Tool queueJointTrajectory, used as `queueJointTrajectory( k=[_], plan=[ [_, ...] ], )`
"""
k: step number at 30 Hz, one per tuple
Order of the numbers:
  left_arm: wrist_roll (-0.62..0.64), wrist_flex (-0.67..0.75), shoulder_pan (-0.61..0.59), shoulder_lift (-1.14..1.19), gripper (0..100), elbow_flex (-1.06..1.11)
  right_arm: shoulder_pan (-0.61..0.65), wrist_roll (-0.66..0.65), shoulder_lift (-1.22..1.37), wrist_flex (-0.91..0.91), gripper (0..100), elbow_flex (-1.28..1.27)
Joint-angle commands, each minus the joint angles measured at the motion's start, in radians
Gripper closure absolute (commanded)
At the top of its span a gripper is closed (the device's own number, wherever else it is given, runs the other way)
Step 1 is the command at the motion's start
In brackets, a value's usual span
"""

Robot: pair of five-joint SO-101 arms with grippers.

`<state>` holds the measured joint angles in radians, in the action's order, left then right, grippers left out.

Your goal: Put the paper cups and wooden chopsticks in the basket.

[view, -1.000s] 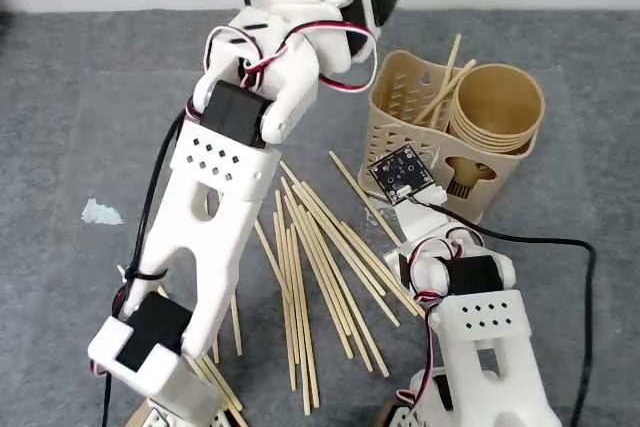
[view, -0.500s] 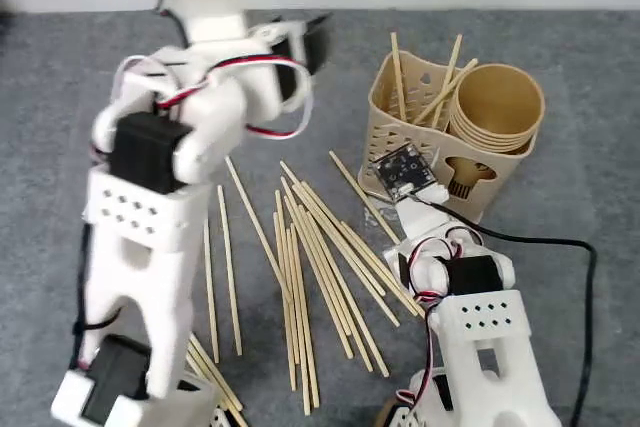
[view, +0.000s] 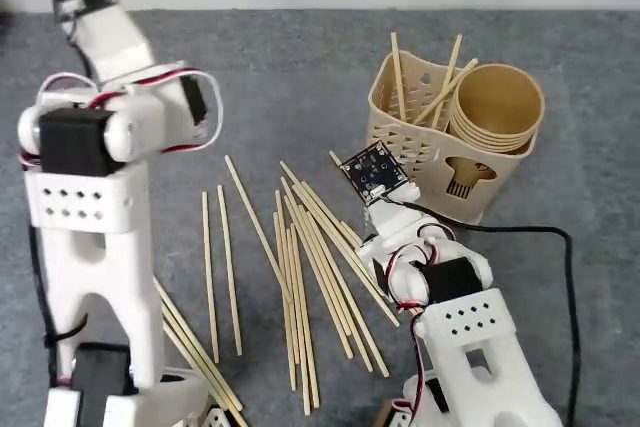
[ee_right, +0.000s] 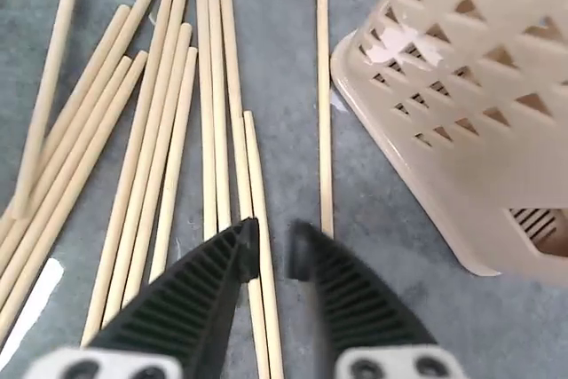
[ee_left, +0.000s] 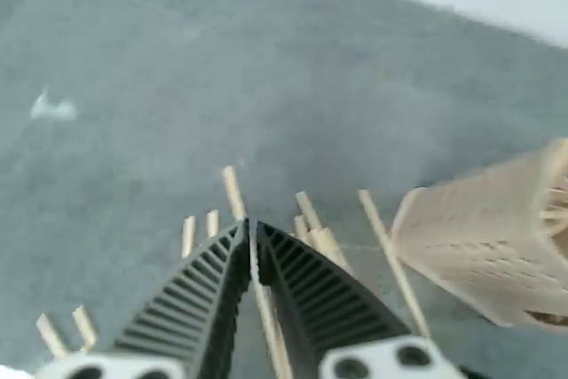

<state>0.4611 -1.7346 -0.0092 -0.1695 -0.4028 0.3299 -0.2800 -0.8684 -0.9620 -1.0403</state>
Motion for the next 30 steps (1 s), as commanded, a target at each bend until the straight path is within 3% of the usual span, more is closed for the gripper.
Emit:
queueJointTrajectory(
  k=[1, 15, 30],
  plan=[
    [0.006, 0.048, -0.023, -0.091, 99, 0.128, 0.018, 0.012, 0.01, 0.016, 85.6, 0.098],
    [0.005, 0.531, -0.025, -0.626, 99, 0.967, 0.065, 0.002, 0.533, 0.024, 85.5, 0.339],
    [0.006, 0.565, -0.138, -0.712, 99, 1.193, 0.102, -0.038, 0.754, 0.113, 85.5, 0.385]
  ],
)
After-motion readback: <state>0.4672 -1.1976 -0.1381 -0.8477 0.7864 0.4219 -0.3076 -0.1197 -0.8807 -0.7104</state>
